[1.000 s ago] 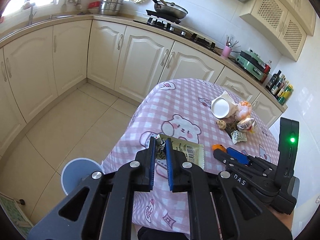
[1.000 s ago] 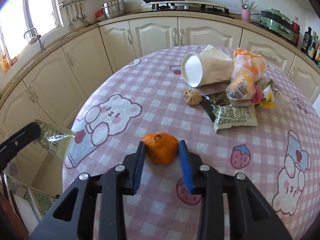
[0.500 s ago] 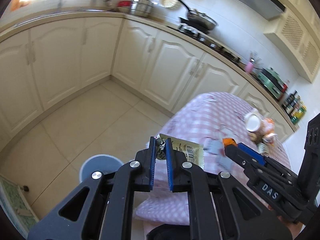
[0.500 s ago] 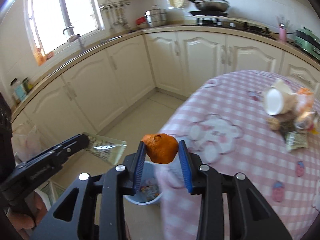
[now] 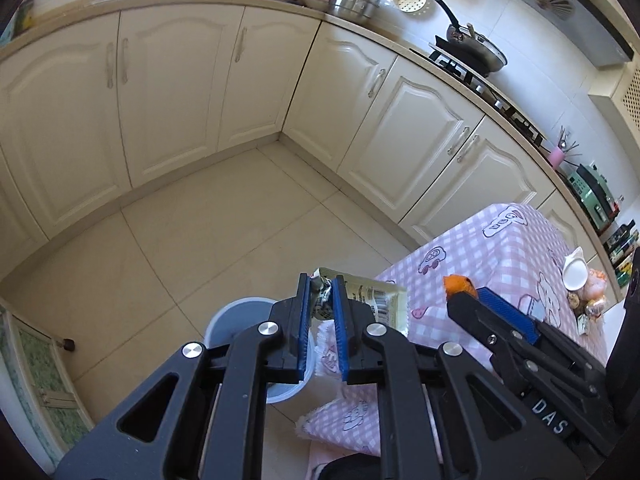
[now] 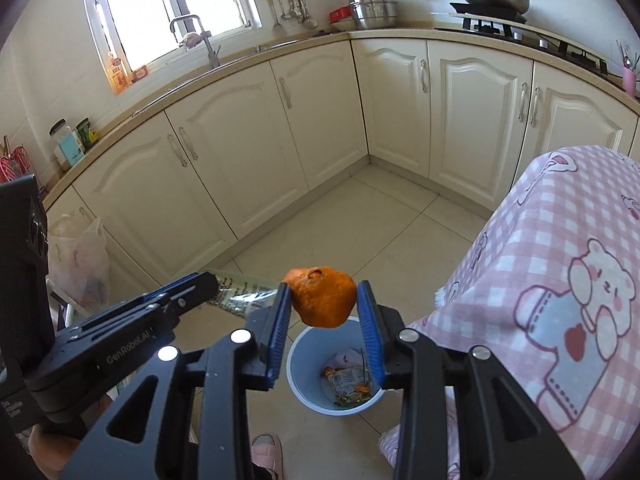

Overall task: Collect trash
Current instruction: 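Carry the wrapper and orange peel over the bucket and open both tools, then return to the table and grasp the yellow snack bag with the left tool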

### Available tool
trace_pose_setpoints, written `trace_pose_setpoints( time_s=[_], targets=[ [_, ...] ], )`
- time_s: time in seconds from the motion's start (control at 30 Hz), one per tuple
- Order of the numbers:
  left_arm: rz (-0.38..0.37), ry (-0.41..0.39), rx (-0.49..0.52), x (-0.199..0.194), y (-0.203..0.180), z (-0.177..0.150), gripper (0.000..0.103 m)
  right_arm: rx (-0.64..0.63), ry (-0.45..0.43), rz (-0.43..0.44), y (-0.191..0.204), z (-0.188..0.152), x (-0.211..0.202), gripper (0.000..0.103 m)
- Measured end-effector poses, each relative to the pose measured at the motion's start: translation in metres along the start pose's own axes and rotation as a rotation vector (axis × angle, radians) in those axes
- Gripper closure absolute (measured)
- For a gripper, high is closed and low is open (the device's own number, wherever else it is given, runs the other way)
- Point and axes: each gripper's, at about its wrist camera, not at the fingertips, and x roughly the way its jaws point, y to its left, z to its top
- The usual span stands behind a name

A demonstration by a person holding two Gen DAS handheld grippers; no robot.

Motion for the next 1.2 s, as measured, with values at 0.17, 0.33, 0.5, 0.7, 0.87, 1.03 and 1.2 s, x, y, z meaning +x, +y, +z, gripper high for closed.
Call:
trace_pose_setpoints(
  time_s=[0.17,0.33,0.5,0.7,0.87,1.03,1.2],
  targets=[
    [0.008,0.021,-0.006,0.013,0.001,-0.002,0.065,0.007,0.014,-0.01,-0.004,-0.002,0.01,0.07],
    [0.009,0.04,-0.006,0.017,0.004,-0.007,0.065,0.012,0.03,-0.012,-0.006,-0.005,0.017,0.07],
    [0.015,0.038,-0.003,0.013,0.005,-0.008,0.065,0.009,0.033,-0.006,-0.001,-0.004,0.02,0.07],
    [0.025,0.03,-0.016,0.008,0.011,-0.008,0.065,0.004,0.027,0.002,0.007,-0.003,0.025,0.07],
    [0.034,0.014,-0.035,0.003,0.019,-0.005,0.065,0.004,0.013,0.016,0.012,0.001,0.027,0.069],
    [0.041,0.001,-0.052,-0.002,0.022,-0.002,0.063,-0.028,-0.023,0.013,0.022,0.008,0.031,0.061],
    [0.038,-0.004,-0.043,-0.006,0.017,-0.001,0.062,-0.022,-0.042,0.009,0.019,0.01,0.022,0.06]
  ],
)
